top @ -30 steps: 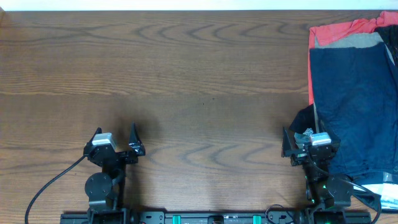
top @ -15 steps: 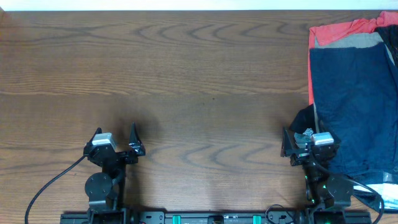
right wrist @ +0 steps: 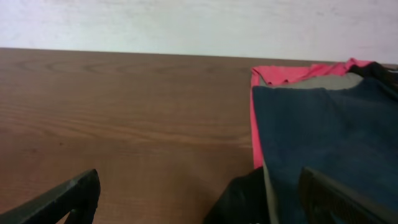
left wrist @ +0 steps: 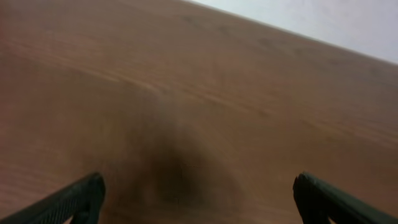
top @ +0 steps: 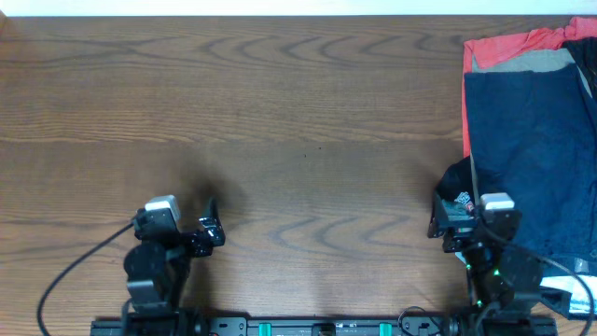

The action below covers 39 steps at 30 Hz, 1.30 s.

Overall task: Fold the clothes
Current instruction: 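Reach the right gripper into the pile and grasp the navy shorts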

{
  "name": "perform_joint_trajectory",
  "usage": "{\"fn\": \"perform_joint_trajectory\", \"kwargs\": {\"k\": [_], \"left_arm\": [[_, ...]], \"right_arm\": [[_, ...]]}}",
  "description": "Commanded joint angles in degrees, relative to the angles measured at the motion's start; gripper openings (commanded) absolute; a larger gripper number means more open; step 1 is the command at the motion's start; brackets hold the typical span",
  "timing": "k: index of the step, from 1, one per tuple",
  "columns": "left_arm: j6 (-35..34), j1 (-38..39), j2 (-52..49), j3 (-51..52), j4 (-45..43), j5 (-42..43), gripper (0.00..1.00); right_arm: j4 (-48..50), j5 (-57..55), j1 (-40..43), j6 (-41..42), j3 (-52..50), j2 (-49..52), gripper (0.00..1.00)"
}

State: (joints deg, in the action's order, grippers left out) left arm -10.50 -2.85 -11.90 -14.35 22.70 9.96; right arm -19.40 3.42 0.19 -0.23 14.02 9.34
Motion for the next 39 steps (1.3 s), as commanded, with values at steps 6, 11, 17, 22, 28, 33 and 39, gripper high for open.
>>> {"fn": "perform_joint_trajectory", "kwargs": {"k": [6,11,17,22,28,33,39], "left_arm": [[-0.3,-0.1,-17.9,-21.9,15.5,1.4,0.98],[-0.3,-0.1,-26.7,-31.7,24.9,1.4,0.98],[-0.3,-0.1,-30.9,-34.4,28.1,1.4,0.98],[-0.3,-0.1,-32.0,-34.4,28.1,1.4,0.98],[-0.3,-0.1,-32.2,-34.4,28.1,1.4,0.98],[-0.3,-0.1,-32.2,-34.4,28.1,1.4,0.98],[-0.3,-0.1,-32.2,-34.4,28.1,1.4,0.98]], "right_arm": [[-9.7,-3.5,-0.5,1.0,18.4,22.7,0.99],[-21.9,-6.7,0.5,1.0,31.6,40.7,0.99],[-26.6,-6.5,1.9,0.6,41.5,58.2,0.99],[-24.9,-15.4,3.3,2.9,41.6,66.1,0.99],[-24.7,-21.0,6.7,6.7,41.5,73.8,0.63],[-24.7,-21.1,7.7,6.6,41.5,78.6,0.44],[-23.0,-21.2,7.8,6.6,41.5,82.2,0.43]]}}
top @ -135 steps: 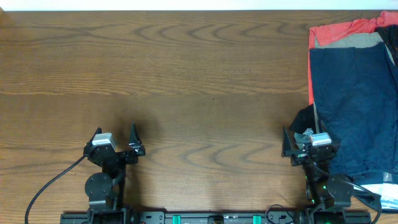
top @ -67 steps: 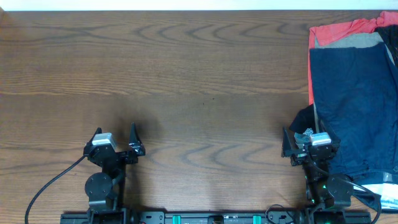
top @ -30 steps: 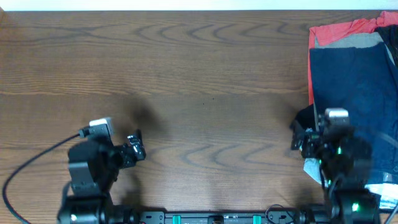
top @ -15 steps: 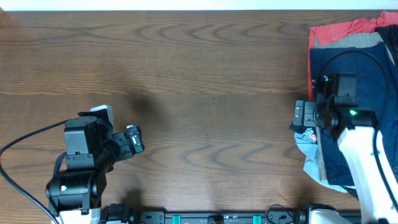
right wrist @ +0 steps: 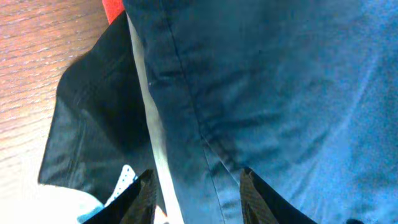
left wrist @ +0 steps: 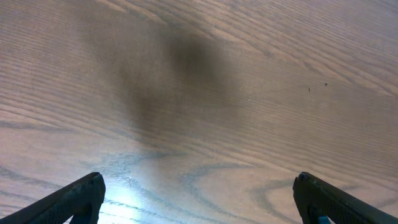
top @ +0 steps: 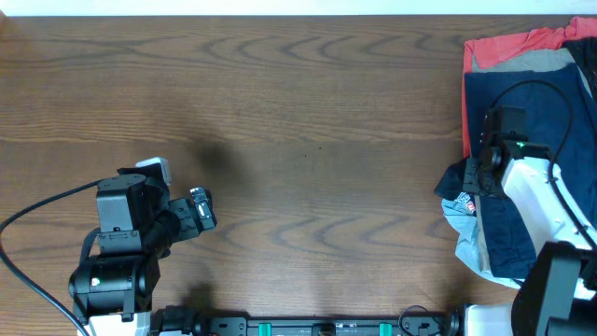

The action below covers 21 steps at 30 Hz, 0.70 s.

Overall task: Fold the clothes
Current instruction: 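Reach the right gripper into the pile and grasp the navy shorts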

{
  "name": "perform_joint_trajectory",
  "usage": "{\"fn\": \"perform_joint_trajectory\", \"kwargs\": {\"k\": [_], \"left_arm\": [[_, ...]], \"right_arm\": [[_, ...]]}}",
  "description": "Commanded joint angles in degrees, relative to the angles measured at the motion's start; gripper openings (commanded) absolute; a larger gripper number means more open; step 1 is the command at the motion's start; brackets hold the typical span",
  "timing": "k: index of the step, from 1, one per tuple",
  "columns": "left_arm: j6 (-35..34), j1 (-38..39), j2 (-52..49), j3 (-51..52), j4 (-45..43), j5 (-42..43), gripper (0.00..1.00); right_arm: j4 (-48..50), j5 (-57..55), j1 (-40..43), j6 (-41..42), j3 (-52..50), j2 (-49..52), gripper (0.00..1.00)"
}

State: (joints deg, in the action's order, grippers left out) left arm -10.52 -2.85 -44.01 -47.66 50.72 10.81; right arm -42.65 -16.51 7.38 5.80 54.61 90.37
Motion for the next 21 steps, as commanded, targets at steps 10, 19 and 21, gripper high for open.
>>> {"fn": "perform_joint_trajectory", "kwargs": {"k": [10,19,21], "left_arm": [[-0.3,-0.1,-0.1,-1.1,0.0,0.6,0.98],[-0.3,-0.1,-0.1,-1.1,0.0,0.6,0.98],[-0.3,-0.1,-0.1,-1.1,0.0,0.6,0.98]], "right_arm": [[0.2,-3.0,0.6,0.7,0.8,4.2,0.27],[0.6,-3.6,0.6,1.5,0.8,4.1,0.01],[0.1,-2.9,0.6,1.5,1.3,3.8,0.01]]}}
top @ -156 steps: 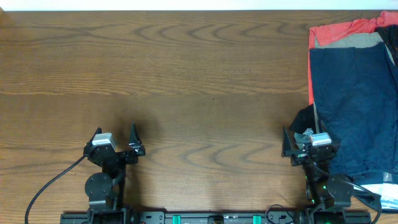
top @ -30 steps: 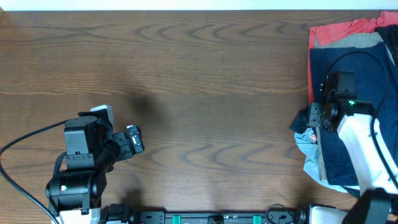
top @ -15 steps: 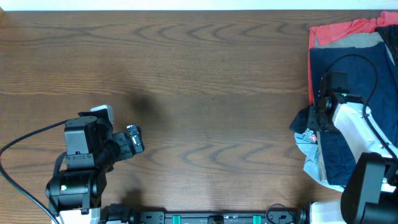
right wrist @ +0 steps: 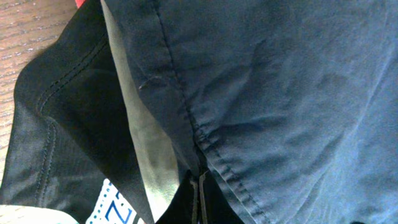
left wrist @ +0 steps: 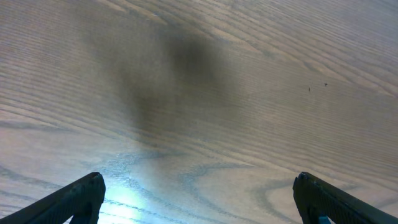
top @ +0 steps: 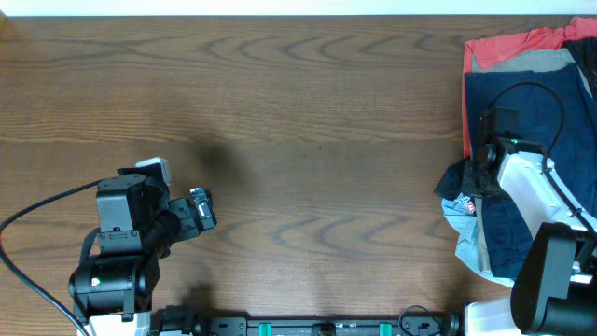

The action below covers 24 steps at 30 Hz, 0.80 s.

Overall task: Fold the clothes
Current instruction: 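Reach the right gripper into the pile and grasp the navy shorts, then pull the navy shorts left off the pile with the right gripper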

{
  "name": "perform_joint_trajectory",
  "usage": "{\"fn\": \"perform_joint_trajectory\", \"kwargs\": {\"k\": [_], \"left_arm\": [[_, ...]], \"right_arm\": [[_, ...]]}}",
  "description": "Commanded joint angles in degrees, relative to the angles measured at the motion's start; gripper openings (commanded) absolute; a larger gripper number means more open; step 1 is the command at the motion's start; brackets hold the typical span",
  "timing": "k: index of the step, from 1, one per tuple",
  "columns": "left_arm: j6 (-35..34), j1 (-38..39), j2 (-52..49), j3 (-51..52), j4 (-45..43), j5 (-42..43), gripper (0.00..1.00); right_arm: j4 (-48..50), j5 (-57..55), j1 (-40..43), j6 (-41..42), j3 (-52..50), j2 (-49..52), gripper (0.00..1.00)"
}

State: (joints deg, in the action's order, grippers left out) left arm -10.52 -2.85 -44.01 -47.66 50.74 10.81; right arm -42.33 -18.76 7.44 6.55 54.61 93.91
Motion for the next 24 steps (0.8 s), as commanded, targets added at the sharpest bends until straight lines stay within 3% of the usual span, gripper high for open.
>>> {"fn": "perform_joint_trajectory", "kwargs": {"k": [1,7,11,16,24], "left_arm": [[-0.3,-0.1,-0.1,-1.1,0.0,0.6,0.98],[-0.3,-0.1,-0.1,-1.1,-0.2,0.6,0.98],[-0.3,-0.1,-0.1,-1.1,-0.2,0.6,0.98],[-0.3,-0.1,-0.1,-1.1,-0.2,0.6,0.98],[-0.3,-0.1,-0.1,-1.1,-0.2,0.6,0.98]], "right_arm": [[-0.9,0.0,0.5,0.8,2.1,-0.1,0.01],[-6.5,8.6,0.5,-0.7,13.4,-4.2,0.01],[-9.7,29.0,-0.2,-6.2,23.5,-7.1,0.01],[-9.7,47.1,-5.2,-6.2,26.9,-9.5,0.01],[-9.6,47.2,-21.5,-3.9,24.8,-6.9,0.01]]}}
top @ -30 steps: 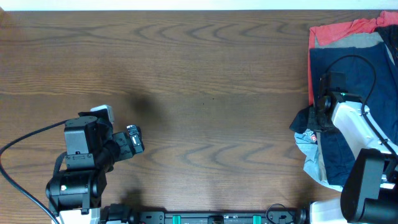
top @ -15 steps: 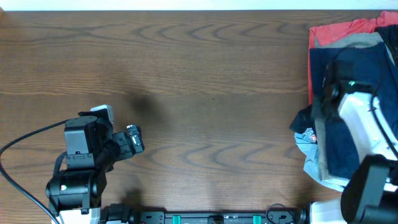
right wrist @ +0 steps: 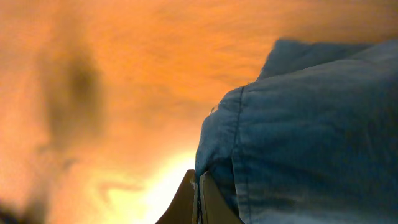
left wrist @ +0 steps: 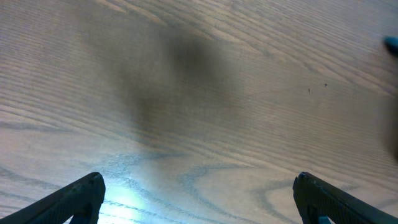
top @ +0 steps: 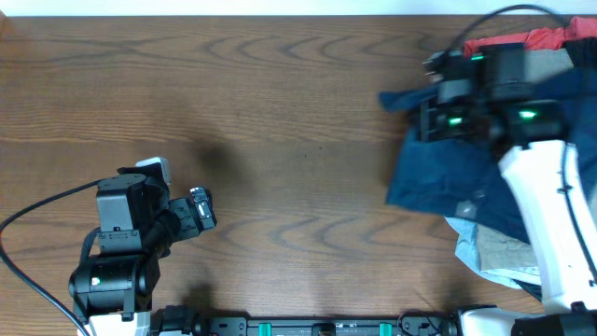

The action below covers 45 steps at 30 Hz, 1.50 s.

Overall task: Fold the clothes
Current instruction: 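Pull the navy shorts left off the pile with the right gripper, then grasp the shorts' near edge with the left gripper and drag it left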

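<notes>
A navy blue garment hangs lifted over the right part of the table, its edge pinched in my right gripper, which is shut on it high above the wood. In the right wrist view the blue cloth fills the right side. Under it lie a red garment and light cloth. My left gripper stands open over bare wood at the front left, far from the clothes.
The pile of clothes sits at the table's right edge. The brown wooden table stretches left and centre. My left arm's base and cable occupy the front left corner.
My right gripper, shut on the navy garment's edge in the pile, now holds it lifted and drawn left toward the table's centre. The left arm has not moved.
Both grippers stood open near the front edge, the right beside the pile. Then the right was open over the navy garment while the left had raised. It then shut on the garment's seam, and now holds it lifted leftward.
</notes>
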{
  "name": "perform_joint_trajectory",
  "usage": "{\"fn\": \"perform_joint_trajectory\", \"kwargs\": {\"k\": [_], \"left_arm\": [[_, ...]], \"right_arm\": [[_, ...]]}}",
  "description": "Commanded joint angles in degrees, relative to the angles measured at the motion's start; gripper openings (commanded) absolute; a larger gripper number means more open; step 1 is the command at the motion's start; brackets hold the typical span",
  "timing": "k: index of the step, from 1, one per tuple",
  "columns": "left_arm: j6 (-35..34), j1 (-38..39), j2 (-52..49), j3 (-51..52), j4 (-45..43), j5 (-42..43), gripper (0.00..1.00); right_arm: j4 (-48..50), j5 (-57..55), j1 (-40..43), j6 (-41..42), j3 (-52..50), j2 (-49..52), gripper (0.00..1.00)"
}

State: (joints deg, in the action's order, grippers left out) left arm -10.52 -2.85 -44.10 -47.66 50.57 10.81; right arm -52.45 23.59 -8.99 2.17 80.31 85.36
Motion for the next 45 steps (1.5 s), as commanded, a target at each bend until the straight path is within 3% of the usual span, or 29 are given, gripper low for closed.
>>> {"fn": "perform_joint_trajectory", "kwargs": {"k": [1,6,7,8,9,10,15,20,24,32,45], "left_arm": [[-0.3,-0.1,0.0,-1.1,-0.1,0.6,0.98],[-3.0,-0.1,0.0,-1.1,-0.1,0.6,0.98],[-4.2,-0.1,0.0,-1.1,-0.1,0.6,0.98],[-5.8,-0.1,0.0,-1.1,-0.1,0.6,0.98],[-7.1,-0.1,0.0,-1.1,0.0,0.6,0.98],[-8.6,-0.1,0.0,-1.1,0.0,0.6,0.98],[-14.0,-0.1,-0.1,-0.8,-0.5,3.8,0.98],[-14.1,0.6,-2.3,0.8,-2.4,16.0,0.98],[-14.1,3.5,-6.9,1.0,-2.7,21.0,0.98],[-19.1,15.0,-20.1,1.0,-8.2,23.7,0.98],[-38.4,36.2,-44.4,1.0,-30.5,23.7,0.98]], "right_arm": [[1.0,3.8,-7.4,0.5,-0.9,2.6,0.01],[5.8,-1.6,-16.3,1.0,-0.9,7.6,0.05],[6.6,-3.1,-17.5,1.0,-0.9,8.4,0.19],[6.9,-5.5,-18.3,1.0,-0.9,8.9,0.44],[6.8,-7.8,-18.8,1.0,-0.9,9.2,0.62],[6.3,-11.6,-19.1,2.2,-0.9,9.2,0.99],[1.1,-25.9,-17.0,8.2,-0.7,6.8,0.99],[-4.3,-29.2,-11.1,8.1,-0.7,2.2,0.99],[-7.4,-29.2,-5.9,8.1,-0.7,-1.1,0.99],[-12.5,-29.2,2.6,8.1,-0.7,-4.0,0.99],[-16.4,-29.4,6.5,8.1,-0.7,-4.0,0.99]]}}
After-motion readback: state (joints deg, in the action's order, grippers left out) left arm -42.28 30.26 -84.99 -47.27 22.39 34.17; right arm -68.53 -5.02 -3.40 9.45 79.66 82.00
